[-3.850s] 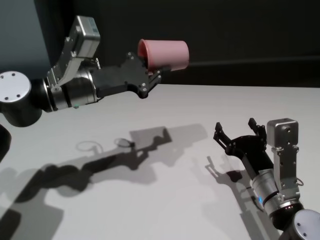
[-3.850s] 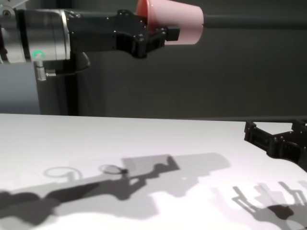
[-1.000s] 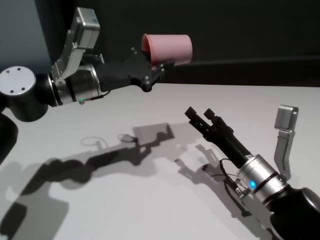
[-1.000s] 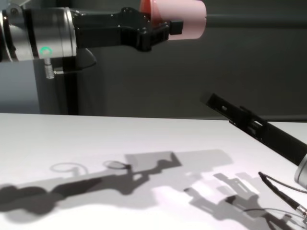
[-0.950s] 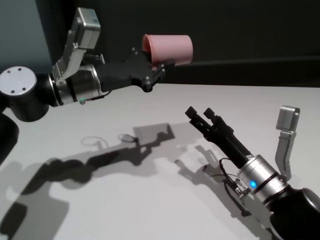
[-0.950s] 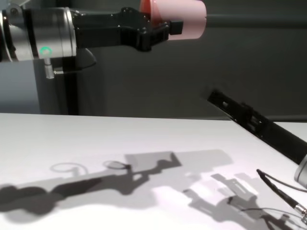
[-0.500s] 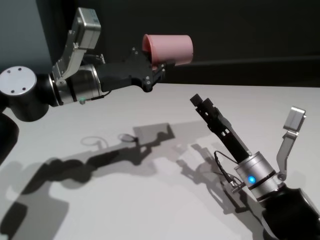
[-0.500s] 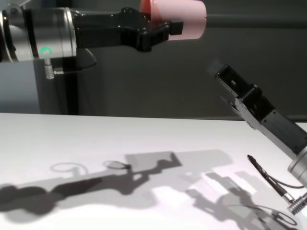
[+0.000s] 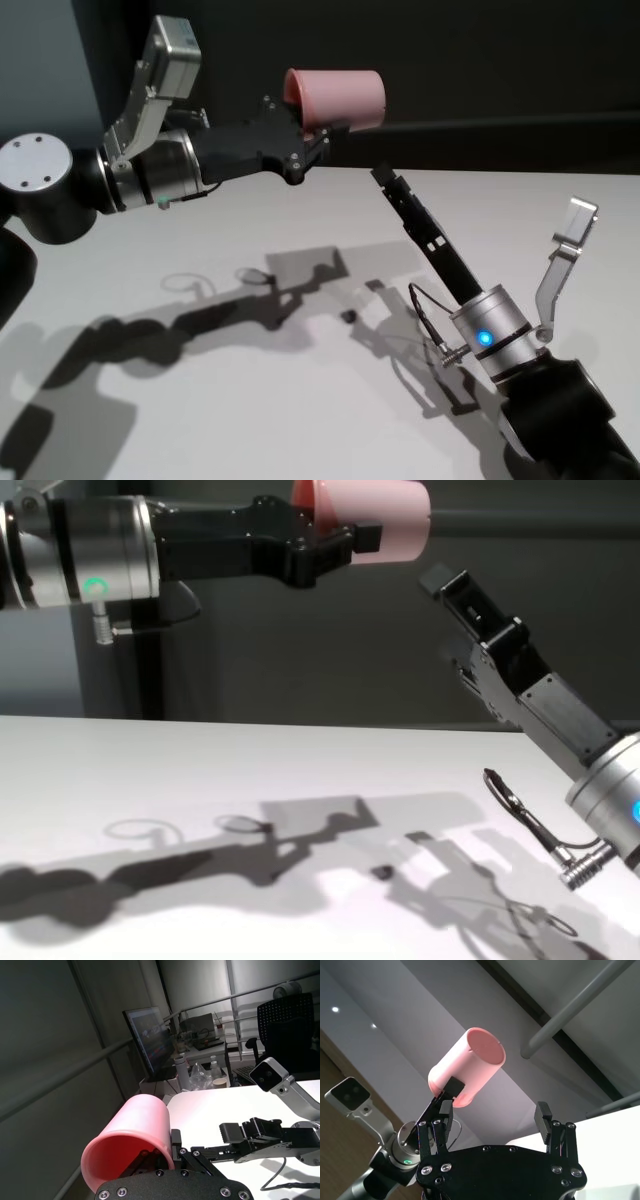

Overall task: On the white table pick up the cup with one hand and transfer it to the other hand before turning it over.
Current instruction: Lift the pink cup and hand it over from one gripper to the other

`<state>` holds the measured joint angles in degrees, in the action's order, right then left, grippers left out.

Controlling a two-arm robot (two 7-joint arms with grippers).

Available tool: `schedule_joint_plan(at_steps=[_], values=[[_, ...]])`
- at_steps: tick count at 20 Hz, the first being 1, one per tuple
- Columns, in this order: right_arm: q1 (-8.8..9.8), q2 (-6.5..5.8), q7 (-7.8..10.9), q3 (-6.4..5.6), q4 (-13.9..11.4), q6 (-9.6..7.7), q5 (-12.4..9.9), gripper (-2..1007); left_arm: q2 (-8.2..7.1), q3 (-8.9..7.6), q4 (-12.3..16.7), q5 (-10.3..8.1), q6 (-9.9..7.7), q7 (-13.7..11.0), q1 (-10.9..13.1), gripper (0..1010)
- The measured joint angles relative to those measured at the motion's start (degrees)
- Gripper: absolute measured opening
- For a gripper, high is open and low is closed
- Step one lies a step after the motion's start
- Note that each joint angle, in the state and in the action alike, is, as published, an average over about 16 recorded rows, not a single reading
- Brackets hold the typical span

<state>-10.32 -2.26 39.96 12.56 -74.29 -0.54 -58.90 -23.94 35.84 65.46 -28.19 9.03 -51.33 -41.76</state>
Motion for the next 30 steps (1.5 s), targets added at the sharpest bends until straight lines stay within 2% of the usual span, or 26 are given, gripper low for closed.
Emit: schedule_joint_plan(at_steps=[9,16,23,30], values=[[-0.67,0.81,-4.43,0.84,-1.52,-1.8,-1.97,1002,0.0,0.0,0.0,-0.01,0.0,0.0,0.0,40],[-0.45,1.06,-7.43,1.04,-3.05,-2.35,-3.38,1002,0.0,0.0,0.0,-0.01,0.0,0.0,0.0,40],[-0.28,1.48,-8.29,0.92,-3.9,-2.91,-6.14,1002,0.0,0.0,0.0,-0.01,0.0,0.0,0.0,40],[-0.54,2.25,-7.76,0.56,-3.86,-3.96,-10.27,1002,0.0,0.0,0.0,-0.01,0.0,0.0,0.0,40]])
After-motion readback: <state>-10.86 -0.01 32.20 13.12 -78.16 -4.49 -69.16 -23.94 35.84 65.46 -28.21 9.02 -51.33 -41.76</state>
